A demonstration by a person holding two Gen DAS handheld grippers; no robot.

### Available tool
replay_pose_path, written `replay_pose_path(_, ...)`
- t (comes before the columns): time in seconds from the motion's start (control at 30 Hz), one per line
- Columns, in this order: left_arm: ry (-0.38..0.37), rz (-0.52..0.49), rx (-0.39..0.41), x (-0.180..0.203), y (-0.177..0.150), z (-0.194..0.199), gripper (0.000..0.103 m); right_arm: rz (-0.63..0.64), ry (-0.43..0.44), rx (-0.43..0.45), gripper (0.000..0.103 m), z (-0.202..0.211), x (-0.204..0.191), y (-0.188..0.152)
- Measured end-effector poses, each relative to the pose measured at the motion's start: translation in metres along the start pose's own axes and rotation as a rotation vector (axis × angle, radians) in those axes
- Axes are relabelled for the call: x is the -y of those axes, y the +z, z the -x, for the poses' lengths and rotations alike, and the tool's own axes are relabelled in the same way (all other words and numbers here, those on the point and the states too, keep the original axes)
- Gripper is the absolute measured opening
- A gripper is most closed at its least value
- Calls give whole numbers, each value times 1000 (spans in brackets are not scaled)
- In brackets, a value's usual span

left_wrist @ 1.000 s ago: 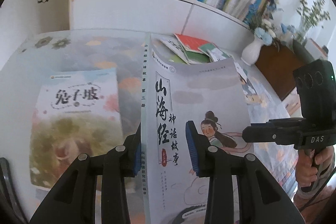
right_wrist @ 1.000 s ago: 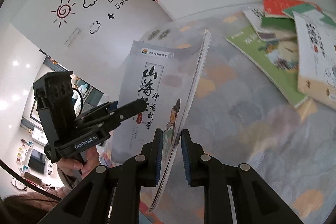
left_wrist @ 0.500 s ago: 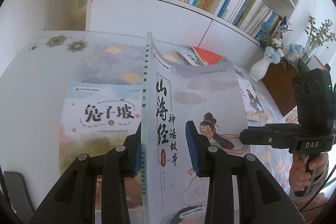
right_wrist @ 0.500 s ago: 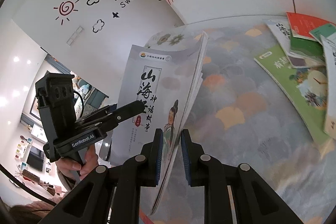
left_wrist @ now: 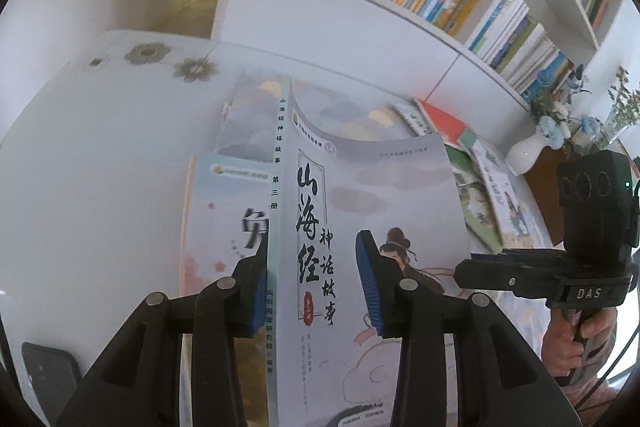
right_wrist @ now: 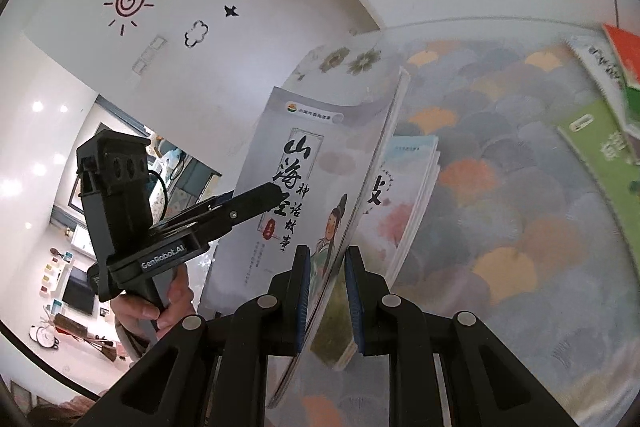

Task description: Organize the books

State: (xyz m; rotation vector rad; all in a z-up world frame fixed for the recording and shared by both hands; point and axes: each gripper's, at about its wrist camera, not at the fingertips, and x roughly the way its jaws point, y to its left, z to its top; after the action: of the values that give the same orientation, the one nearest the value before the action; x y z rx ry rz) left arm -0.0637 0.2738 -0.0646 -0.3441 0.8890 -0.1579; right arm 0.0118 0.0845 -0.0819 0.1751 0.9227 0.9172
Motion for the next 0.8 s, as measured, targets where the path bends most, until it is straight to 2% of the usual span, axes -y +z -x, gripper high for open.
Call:
replay_pose_path(0.23, 59, 29, -45, -22, -4, -22, 35, -38, 7, -42, 18, -27, 17, 4)
replay_pose_path(0.43, 224, -23, -42, -24, -5, -32, 37, -48, 7, -38, 18, -32, 25, 4)
replay_pose_path(0.6, 213, -12, -35, -34, -5, -33, 39, -47, -10, -37, 18, -34, 28, 2)
replay_pose_path(0.8, 218, -9, -25, -40, -5, -28, 39, -51, -92, -92, 25, -44, 27, -2)
